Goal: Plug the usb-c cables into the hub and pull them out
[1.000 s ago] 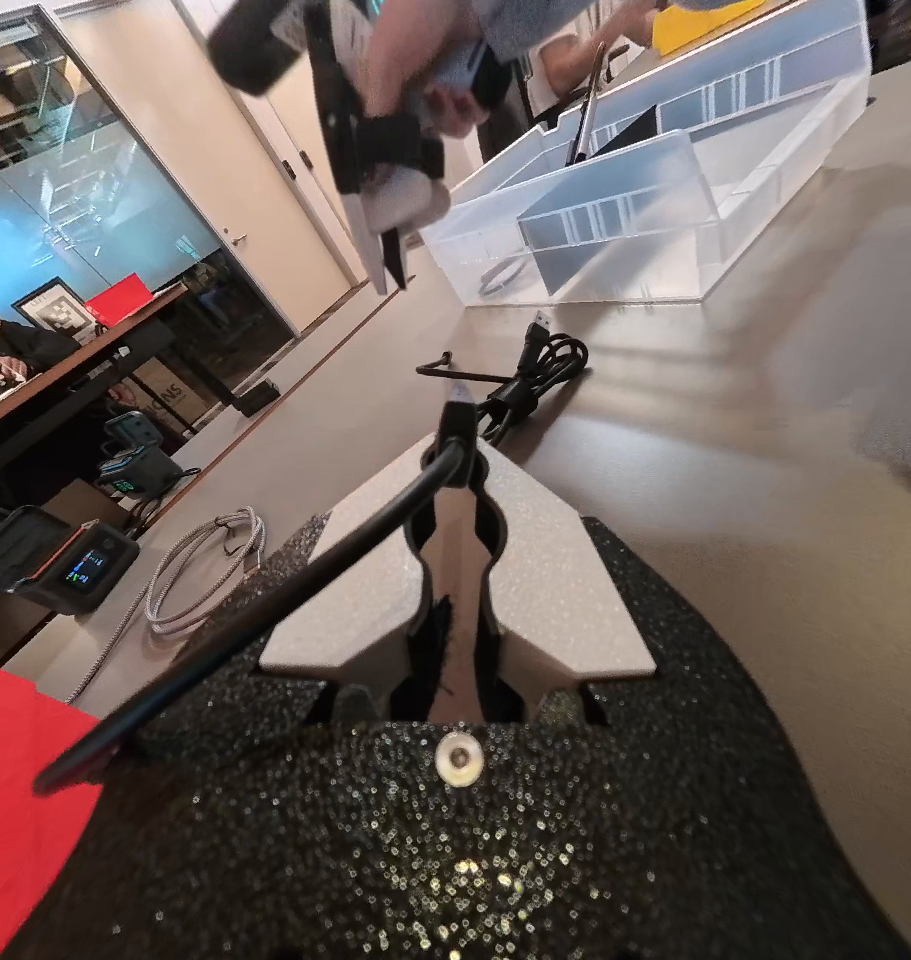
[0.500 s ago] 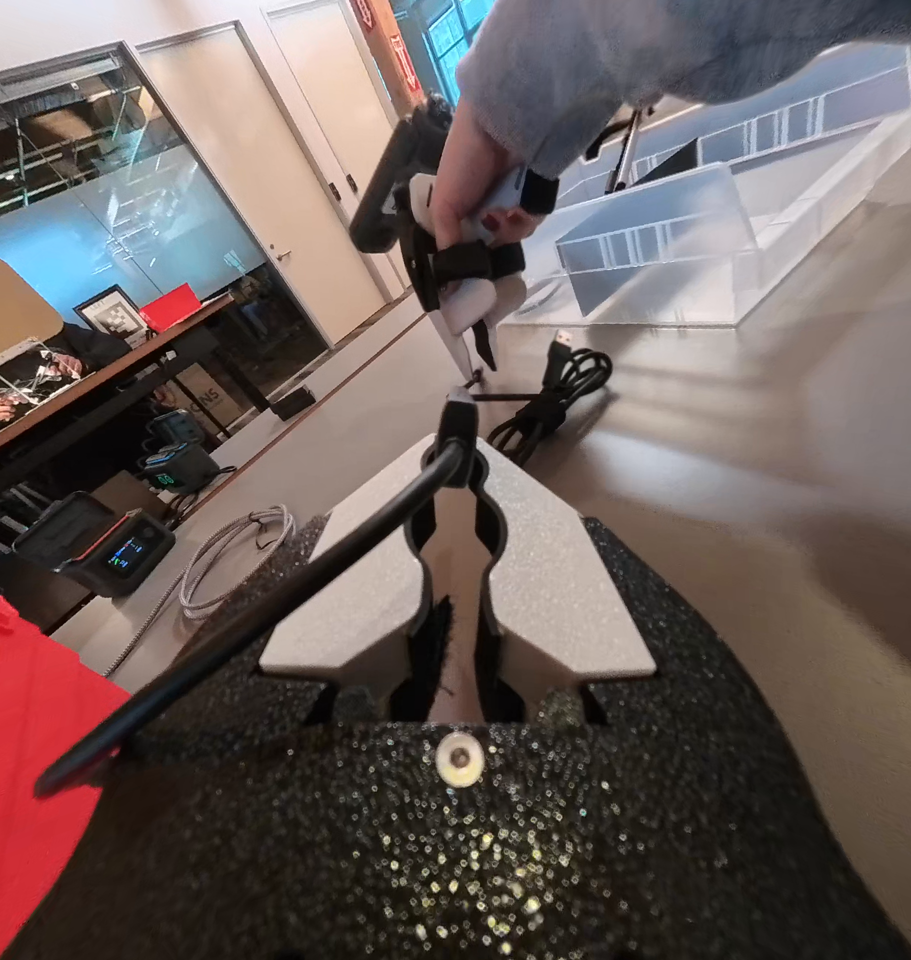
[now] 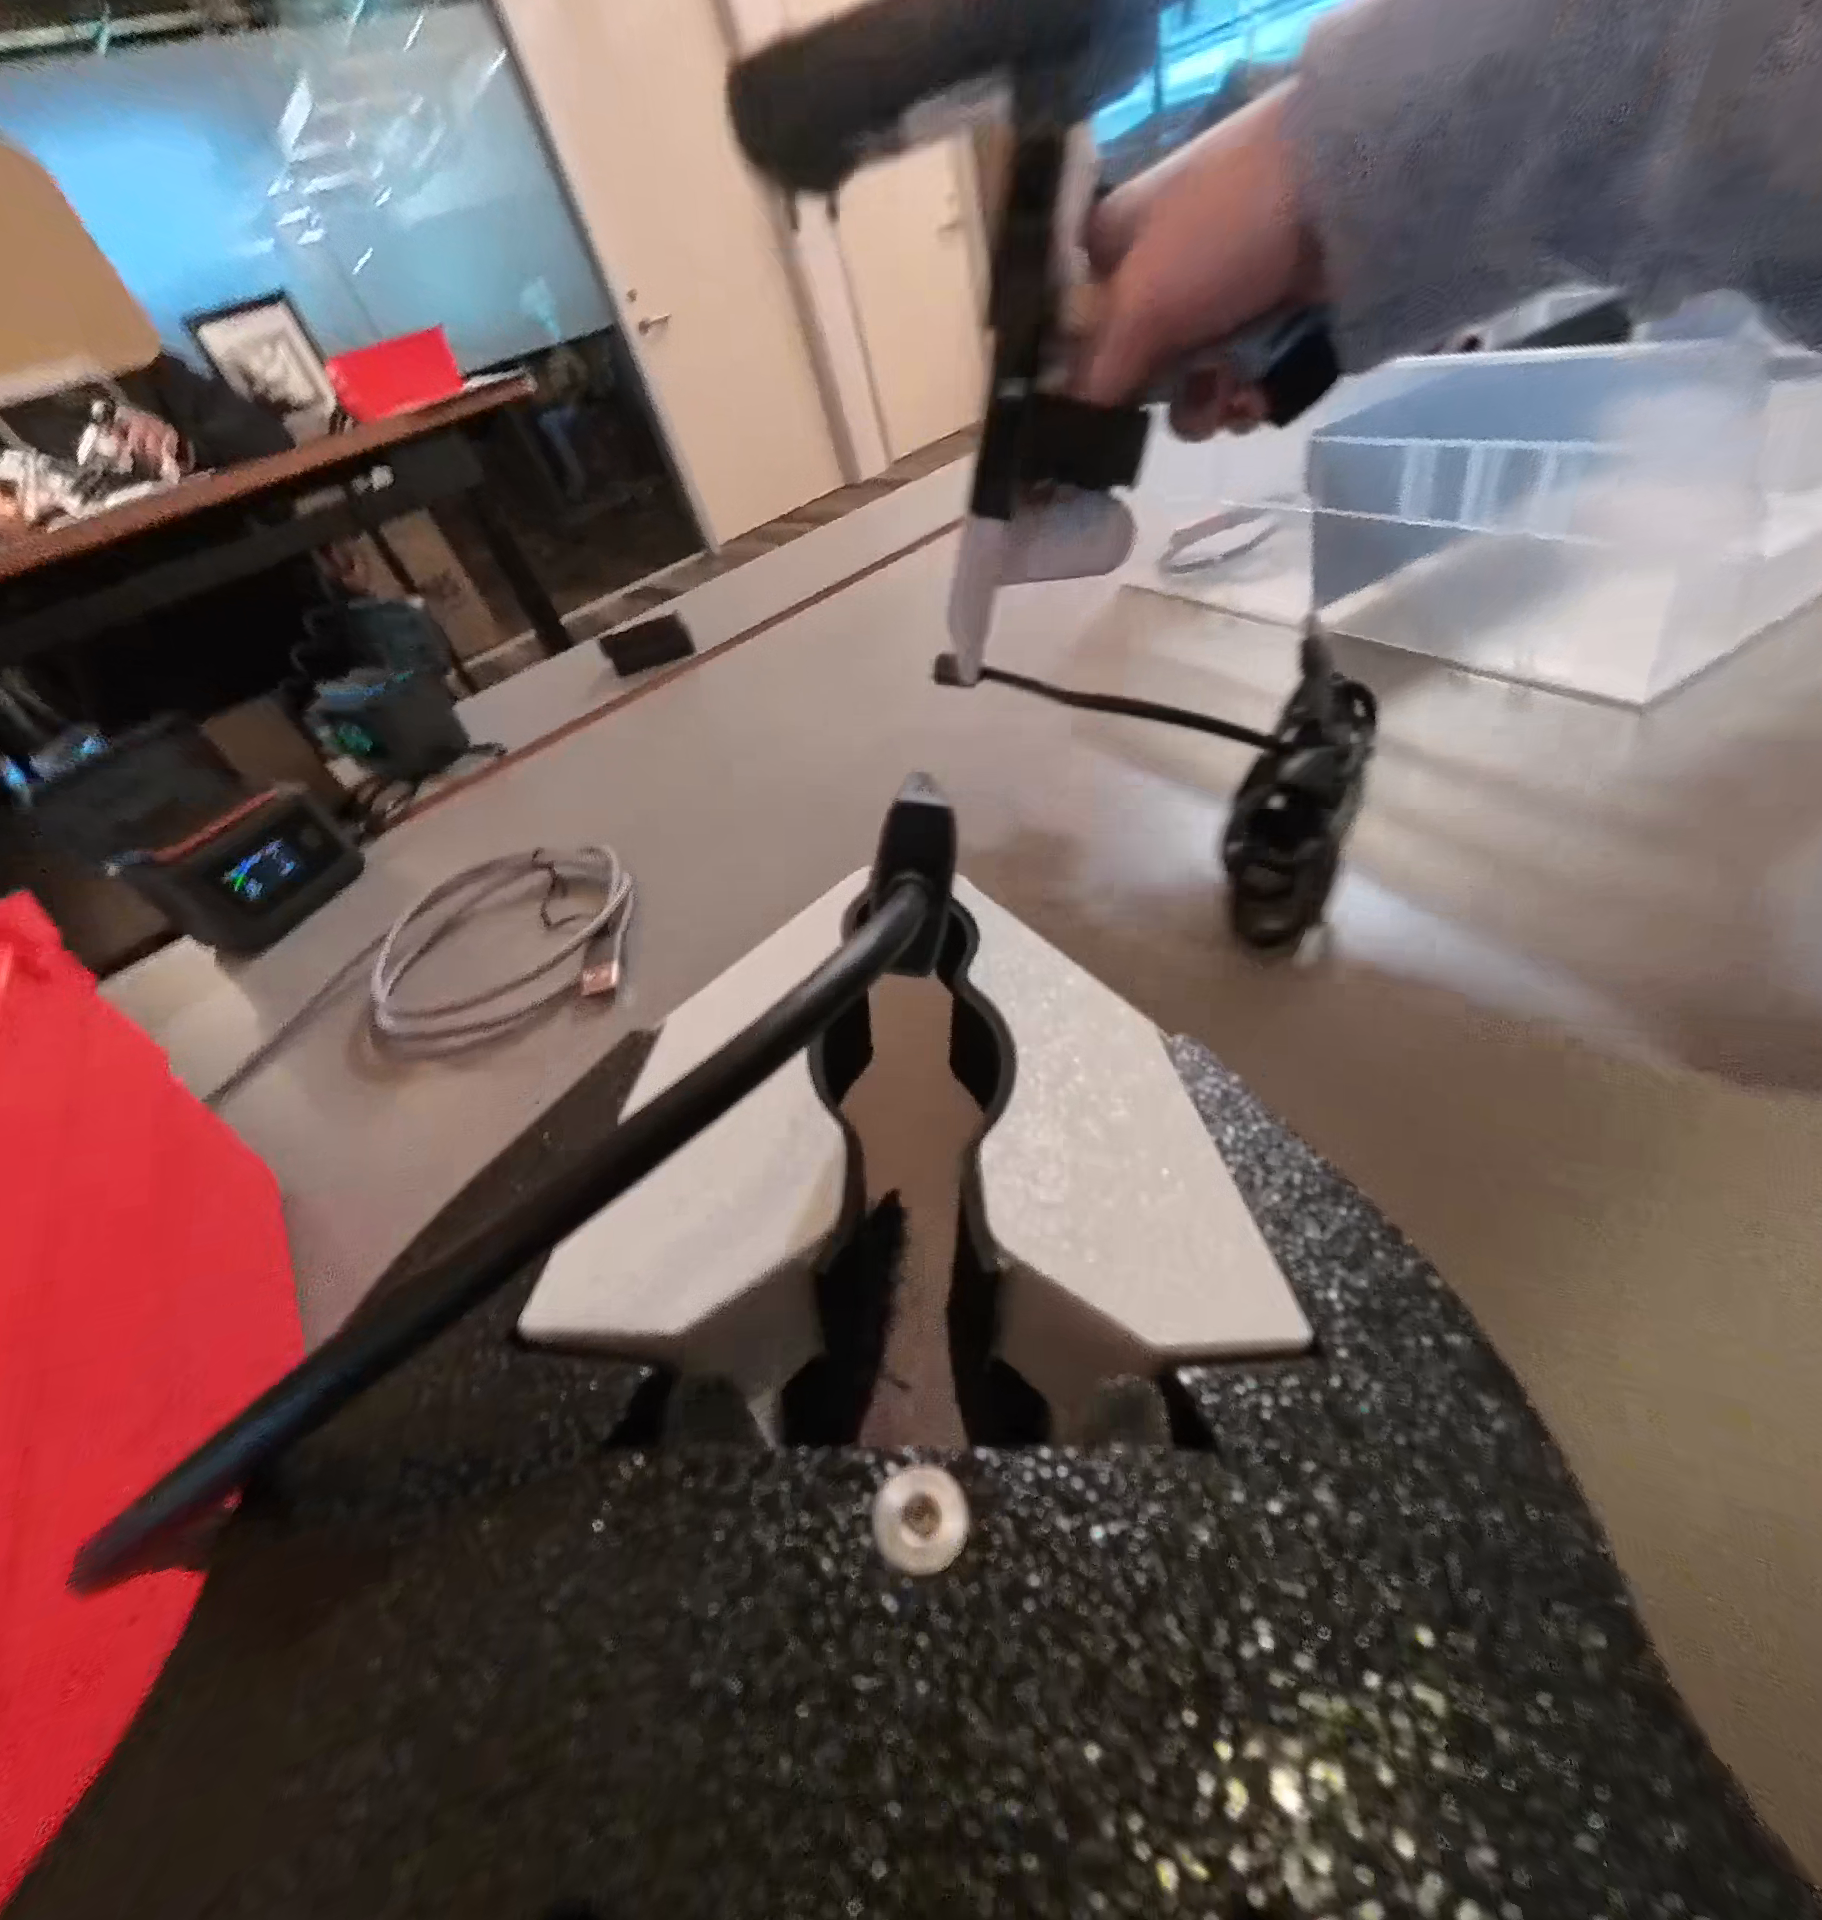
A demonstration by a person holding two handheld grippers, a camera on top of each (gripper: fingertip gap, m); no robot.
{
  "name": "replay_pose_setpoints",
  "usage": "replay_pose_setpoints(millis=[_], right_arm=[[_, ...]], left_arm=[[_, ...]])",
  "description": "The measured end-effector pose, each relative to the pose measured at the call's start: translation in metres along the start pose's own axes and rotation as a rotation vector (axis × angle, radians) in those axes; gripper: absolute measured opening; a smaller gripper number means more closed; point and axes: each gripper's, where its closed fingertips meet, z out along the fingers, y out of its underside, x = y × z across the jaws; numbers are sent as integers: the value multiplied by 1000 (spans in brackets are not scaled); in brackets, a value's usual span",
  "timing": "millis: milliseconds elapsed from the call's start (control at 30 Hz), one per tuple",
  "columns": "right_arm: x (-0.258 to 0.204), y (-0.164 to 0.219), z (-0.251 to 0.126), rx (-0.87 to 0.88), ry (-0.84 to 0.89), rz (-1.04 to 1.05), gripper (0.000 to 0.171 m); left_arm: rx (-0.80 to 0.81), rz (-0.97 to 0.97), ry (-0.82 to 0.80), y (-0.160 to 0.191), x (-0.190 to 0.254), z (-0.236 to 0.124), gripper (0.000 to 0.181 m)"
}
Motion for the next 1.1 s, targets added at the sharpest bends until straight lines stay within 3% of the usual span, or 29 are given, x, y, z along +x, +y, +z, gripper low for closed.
replay_pose_setpoints(millis=[233, 333, 533, 767, 1100], right_arm=[[-65, -5, -18, 43, 518, -1081, 10], [-95, 5, -6, 67, 589, -1347, 9], [-111, 23, 23, 128, 545, -1363, 7], [-140, 6, 2, 216, 662, -1470, 7], [-158, 1, 0, 109, 743, -1610, 7]], left_arm=[[-61, -35, -99, 10, -20, -3, 6], [-108, -27, -112, 16, -22, -3, 6], [-195, 27, -113, 30, -22, -5, 6], [-266, 116, -57, 41, -15, -4, 6], [-278, 204, -52, 42, -10, -1, 6]])
